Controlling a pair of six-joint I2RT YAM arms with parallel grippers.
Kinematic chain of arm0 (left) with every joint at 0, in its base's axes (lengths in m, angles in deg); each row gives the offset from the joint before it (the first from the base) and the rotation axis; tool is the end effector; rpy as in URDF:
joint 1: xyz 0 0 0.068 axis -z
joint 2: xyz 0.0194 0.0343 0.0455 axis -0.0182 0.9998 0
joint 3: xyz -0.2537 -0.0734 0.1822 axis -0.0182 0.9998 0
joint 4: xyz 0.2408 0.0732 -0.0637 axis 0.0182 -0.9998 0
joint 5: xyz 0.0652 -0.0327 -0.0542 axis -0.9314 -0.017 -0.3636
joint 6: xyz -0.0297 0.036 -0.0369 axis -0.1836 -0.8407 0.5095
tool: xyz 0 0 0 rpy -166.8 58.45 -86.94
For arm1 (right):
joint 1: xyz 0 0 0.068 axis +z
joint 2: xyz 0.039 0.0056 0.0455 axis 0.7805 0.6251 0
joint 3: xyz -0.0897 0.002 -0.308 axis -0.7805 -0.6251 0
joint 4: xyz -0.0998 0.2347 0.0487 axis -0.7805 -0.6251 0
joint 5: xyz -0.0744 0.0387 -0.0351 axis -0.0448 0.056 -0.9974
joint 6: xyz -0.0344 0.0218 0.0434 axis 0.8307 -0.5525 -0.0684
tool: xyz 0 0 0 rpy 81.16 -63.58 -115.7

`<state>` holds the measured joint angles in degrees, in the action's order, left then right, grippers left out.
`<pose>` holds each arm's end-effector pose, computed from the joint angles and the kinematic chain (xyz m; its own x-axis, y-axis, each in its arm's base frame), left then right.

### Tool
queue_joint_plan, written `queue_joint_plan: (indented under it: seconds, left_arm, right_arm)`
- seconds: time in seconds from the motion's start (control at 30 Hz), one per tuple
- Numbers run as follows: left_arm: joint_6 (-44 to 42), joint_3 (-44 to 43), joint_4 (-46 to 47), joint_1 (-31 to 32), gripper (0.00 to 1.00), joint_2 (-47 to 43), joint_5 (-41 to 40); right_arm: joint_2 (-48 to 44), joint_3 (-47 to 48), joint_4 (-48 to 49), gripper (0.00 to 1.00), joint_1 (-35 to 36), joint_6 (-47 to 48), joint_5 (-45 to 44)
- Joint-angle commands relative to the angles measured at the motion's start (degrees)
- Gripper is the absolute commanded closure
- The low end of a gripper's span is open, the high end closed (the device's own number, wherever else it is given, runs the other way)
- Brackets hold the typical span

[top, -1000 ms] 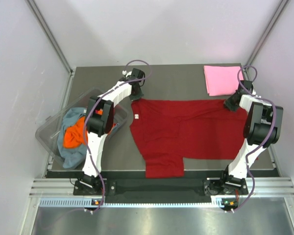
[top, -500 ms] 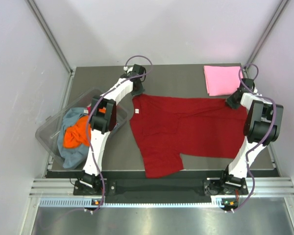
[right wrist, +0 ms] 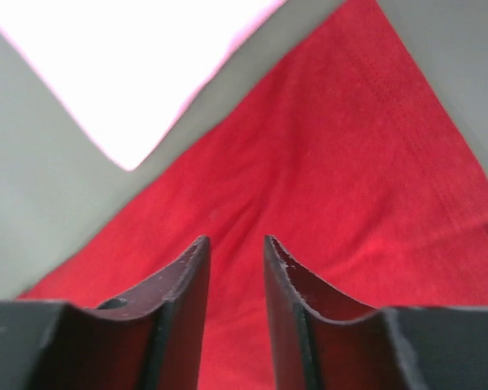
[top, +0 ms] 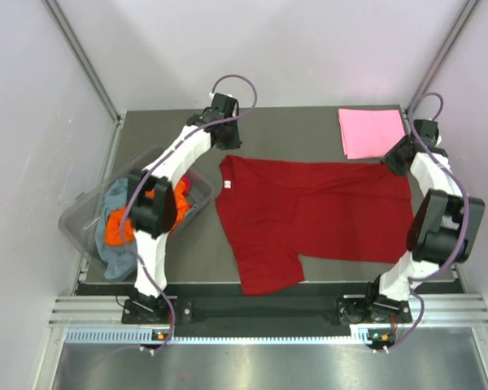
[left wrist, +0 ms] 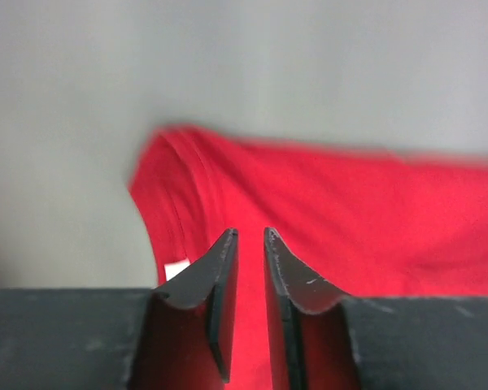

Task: Fold and stack the t-shirts
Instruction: Fold the tshirt

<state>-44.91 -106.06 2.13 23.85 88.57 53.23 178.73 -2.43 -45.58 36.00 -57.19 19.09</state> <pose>0.4831 -0.2000 0.2962 -0.7785 -0.1821 -0.6007 -0.0198 0.9636 -0.2665 0.3761 -0.1017 0.2778 -0.4996 0.6904 -0.5232 0.6097 0.7093 0.3538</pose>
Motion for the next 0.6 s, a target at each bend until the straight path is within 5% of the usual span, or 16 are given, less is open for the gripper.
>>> queue_joint_plan:
  seconds: [0.0, 0.13, 0.27, 0.4, 0.57]
  left_arm:
    - [-8.72, 8.89, 2.06, 7.13, 0.75, -19.02, 1.51]
    - [-12.16, 31.18, 7.17, 17.69, 0.70, -34.09, -0.34]
    - [-11.55, 42.39, 7.00, 31.64, 0.66, -44.02, -6.11]
    - [-7.08, 53.71, 11.27, 41.34, 0.64, -46.33, -10.62]
    - [-2.94, 54.46, 14.73, 51.78, 0.63, -38.53, -11.14]
  right_arm:
    - [-9.48, -3.46, -2.12, 0.64, -0.60, 2.06, 2.93]
    - [-15.03, -8.03, -3.08, 0.51, -0.60, 4.07, 5.93]
    - [-20.66, -12.86, -3.53, 0.37, -0.51, 5.57, 8.38]
    - [-25.22, -16.73, -3.00, 0.29, -0.51, 5.66, 10.32]
    - [-26.99, -19.90, -1.15, 0.25, -0.51, 4.43, 11.99]
